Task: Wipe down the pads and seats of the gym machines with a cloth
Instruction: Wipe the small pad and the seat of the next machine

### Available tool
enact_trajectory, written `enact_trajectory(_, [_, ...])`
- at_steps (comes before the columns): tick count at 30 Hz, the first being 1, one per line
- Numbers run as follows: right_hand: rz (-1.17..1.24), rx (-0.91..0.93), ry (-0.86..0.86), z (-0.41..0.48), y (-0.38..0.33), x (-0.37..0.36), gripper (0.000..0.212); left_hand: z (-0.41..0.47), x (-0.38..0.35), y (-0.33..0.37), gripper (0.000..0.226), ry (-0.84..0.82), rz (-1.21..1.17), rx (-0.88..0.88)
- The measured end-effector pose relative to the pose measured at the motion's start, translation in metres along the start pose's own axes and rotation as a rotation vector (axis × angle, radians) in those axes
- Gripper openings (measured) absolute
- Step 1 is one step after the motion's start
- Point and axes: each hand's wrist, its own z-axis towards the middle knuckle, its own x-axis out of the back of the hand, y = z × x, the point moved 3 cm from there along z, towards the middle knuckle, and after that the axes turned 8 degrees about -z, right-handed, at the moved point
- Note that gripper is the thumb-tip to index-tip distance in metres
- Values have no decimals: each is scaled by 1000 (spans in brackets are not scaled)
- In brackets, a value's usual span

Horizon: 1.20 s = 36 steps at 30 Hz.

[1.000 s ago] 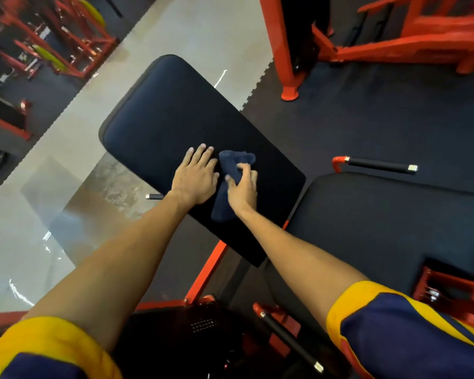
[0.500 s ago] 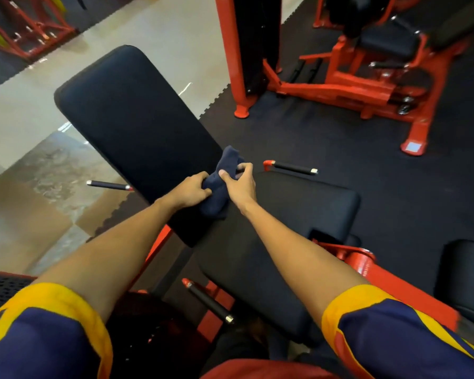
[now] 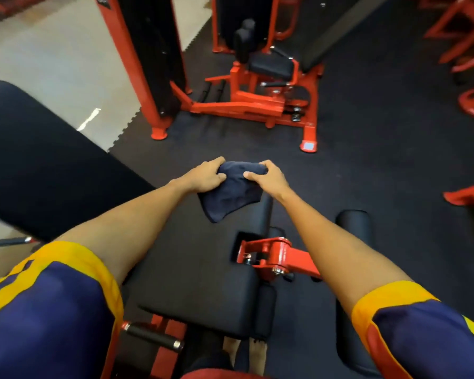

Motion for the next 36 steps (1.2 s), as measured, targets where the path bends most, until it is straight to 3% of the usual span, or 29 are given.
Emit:
enact_trajectory(4, [9,-115,118,-1,35,74,29,56,-17,57,14,-132,101,-130])
enact_trajectory(8, [71,-199,350,-23,68,147,28,89,-49,126,60,-351,216,-297])
enact_trajectory(10, [117,-256,457,-41,88,182,26,104,-69,164,68,-388,259,-398])
enact_trajectory(18, [195,-452,851,-163,178,299,29,119,-161,327,38,-397,303,-691])
enact_trajectory(28, [314,-605,1225,-404,267,406,38,5,-308,537,21,-512,307,-1049])
enact_trajectory(32, [210,-666,1268,-502,293,437,33,-56,-370,607,22,-612,251,-1150])
enact_trajectory(36, [93,-788,1213,-612,314,457,59,-126,-438,674,28,-657,218,-1251])
